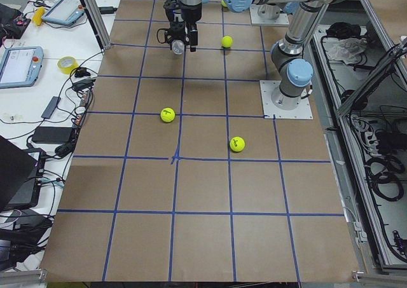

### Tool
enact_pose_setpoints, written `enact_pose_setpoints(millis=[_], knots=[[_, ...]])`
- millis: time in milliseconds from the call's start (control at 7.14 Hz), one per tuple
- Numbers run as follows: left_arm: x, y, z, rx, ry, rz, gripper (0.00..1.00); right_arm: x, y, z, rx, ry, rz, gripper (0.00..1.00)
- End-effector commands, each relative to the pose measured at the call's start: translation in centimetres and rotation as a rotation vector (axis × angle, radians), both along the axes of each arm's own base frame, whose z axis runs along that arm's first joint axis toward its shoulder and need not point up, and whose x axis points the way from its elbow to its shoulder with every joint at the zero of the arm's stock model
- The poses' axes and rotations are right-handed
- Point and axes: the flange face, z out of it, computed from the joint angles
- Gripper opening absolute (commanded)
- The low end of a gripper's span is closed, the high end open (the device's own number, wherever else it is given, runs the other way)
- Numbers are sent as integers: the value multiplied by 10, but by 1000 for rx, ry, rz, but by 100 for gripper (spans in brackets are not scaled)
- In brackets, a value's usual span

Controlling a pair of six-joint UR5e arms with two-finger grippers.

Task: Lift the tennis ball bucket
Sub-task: 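Carry the can toward the left arm and lay it on its side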

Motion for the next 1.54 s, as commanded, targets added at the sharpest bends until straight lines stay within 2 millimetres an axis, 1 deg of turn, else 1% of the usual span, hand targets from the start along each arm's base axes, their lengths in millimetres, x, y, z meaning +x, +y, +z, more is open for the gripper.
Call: enact_pose_setpoints(millis=[0,280,420,560,700,840,980,1120,1260,1400], knots=[[-1,-1,-2,-2,19,4,100,15,6,-8,-2,-5,20,100],[0,1,0,3,3,-6,100,16,5,-5,-23,-16,23,100],[-1,-1,0,-6,19,-1,100,3,-8,20,-37,-46,-2,98],[-6,-4,-1,-22,72,5,100,-22,-13,61,-33,-56,-42,98],[-14,-13,-12,-37,178,23,100,-65,-18,90,42,-27,-205,100],[-16,-24,-31,-34,199,55,100,-95,-5,132,98,-11,-305,100],[-26,-39,-57,-72,277,43,100,-139,0,192,50,-26,-377,100],[-39,-52,-88,-120,424,35,100,-200,13,236,101,-12,-563,100],[-41,-61,-127,-131,461,31,100,-252,33,268,165,13,-712,100],[-47,-72,-153,-160,492,14,100,-289,33,282,177,6,-870,100]])
